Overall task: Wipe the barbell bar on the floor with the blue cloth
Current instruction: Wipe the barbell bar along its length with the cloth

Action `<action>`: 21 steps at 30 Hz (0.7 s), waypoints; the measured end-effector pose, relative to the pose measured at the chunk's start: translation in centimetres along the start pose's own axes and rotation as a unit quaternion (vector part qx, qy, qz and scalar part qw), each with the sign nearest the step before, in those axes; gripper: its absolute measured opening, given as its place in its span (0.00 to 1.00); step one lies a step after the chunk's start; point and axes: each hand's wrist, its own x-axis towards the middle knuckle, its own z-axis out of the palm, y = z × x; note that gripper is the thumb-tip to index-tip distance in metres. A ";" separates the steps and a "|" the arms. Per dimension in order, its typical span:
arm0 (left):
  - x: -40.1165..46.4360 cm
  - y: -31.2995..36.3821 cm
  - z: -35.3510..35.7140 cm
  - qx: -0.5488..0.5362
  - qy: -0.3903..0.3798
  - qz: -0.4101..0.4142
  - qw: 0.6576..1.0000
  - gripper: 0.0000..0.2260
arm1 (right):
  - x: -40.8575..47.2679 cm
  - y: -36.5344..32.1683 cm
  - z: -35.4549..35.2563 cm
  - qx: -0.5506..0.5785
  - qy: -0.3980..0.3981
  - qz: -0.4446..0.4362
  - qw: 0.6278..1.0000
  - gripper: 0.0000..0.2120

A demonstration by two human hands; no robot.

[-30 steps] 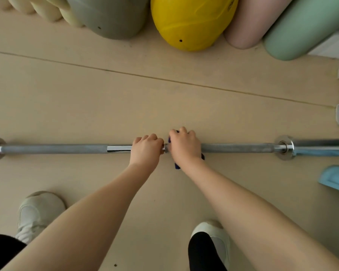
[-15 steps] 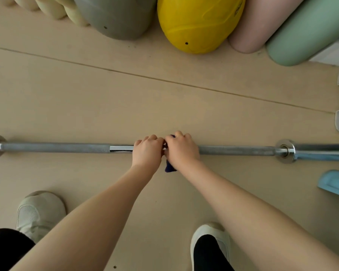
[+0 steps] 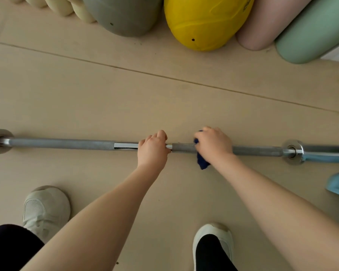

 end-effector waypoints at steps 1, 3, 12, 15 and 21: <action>0.0 0.0 0.1 0.004 0.000 0.006 1.000 0.12 | -0.6 1.7 0.0 -0.010 0.018 0.042 0.999 0.11; 0.1 -0.1 0.4 0.028 -0.002 0.028 0.999 0.16 | -1.7 3.1 0.2 -0.039 0.049 0.086 0.994 0.12; -0.4 0.3 0.7 0.099 -0.015 0.047 0.994 0.15 | -2.0 3.0 1.5 -0.016 0.050 -0.014 0.999 0.11; -0.7 0.6 0.9 0.106 0.005 0.036 0.994 0.20 | -4.2 9.3 2.1 0.034 0.144 0.165 0.975 0.11; -1.8 4.9 2.5 0.067 0.023 0.143 0.987 0.28 | -4.1 7.5 4.3 0.021 0.232 0.018 0.972 0.13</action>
